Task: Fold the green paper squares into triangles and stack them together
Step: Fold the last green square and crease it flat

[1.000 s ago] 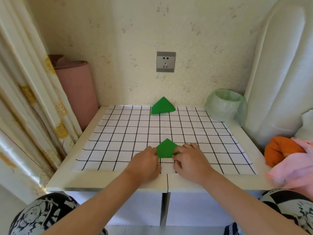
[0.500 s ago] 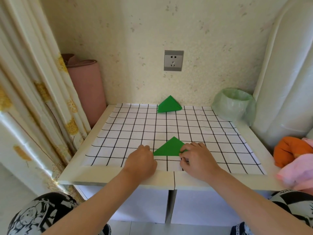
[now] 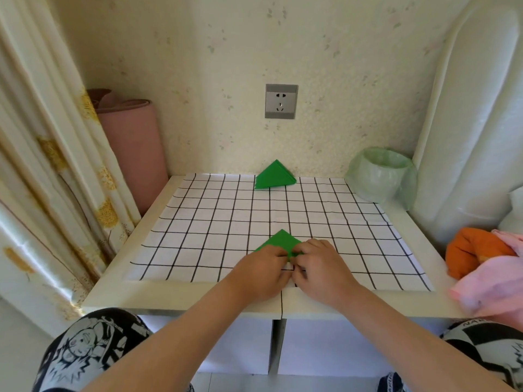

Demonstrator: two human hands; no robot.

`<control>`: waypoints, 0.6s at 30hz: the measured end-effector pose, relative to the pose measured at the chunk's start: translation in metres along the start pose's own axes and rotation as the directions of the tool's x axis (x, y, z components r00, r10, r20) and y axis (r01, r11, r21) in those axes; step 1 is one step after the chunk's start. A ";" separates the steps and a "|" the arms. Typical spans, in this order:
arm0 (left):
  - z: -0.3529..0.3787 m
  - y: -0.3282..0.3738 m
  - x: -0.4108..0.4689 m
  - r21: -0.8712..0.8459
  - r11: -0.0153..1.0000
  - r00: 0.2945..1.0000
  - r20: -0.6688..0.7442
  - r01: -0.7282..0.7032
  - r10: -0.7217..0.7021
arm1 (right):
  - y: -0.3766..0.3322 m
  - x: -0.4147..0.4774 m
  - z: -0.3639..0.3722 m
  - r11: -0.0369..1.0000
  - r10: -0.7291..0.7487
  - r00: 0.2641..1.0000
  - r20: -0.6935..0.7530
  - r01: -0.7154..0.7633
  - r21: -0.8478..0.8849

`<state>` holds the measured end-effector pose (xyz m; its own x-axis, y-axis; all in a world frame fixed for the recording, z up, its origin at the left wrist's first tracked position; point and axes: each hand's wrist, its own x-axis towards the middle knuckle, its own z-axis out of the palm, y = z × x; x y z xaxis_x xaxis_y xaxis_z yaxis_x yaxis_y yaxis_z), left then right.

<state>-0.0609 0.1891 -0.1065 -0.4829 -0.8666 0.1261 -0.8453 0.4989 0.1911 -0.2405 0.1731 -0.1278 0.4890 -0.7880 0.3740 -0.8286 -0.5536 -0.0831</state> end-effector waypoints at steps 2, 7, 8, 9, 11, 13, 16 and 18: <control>0.003 -0.001 0.001 0.050 0.998 0.999 -0.040 -0.028 0.030 | 0.004 -0.003 0.001 1.000 -0.001 1.000 0.015 0.001 -0.028; 0.002 -0.005 0.005 0.069 0.993 0.996 0.017 -0.090 0.089 | 0.010 -0.011 -0.006 0.997 0.047 0.999 0.023 -0.045 -0.067; 0.000 -0.004 0.005 0.076 0.993 0.996 0.032 -0.088 0.086 | 0.011 -0.012 -0.009 0.995 0.064 0.998 0.028 -0.062 -0.075; 0.000 -0.003 0.007 0.084 0.992 0.995 0.035 -0.095 0.092 | 0.013 -0.013 -0.011 0.993 0.081 0.996 0.034 -0.078 -0.086; -0.003 -0.002 0.008 0.077 0.993 0.995 0.044 -0.091 0.088 | 0.016 -0.016 -0.015 0.986 0.122 0.991 0.047 -0.116 -0.118; -0.006 -0.001 0.010 0.076 0.993 0.995 0.046 -0.089 0.086 | 0.021 -0.019 -0.019 0.974 0.177 0.982 0.066 -0.165 -0.156; -0.010 0.001 0.012 0.069 0.995 0.996 0.063 -0.071 0.067 | 0.030 -0.023 -0.029 0.947 0.273 0.953 0.133 -0.242 -0.209; -0.011 0.002 0.014 0.059 0.996 0.996 0.063 -0.065 0.061 | 0.037 -0.026 -0.035 0.934 0.317 0.936 0.156 -0.279 -0.221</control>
<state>-0.0664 0.1779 -0.0937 -0.5469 -0.8337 0.0763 -0.8243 0.5522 0.1251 -0.2930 0.1827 -0.1080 0.2377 -0.9546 0.1795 -0.9711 -0.2376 0.0219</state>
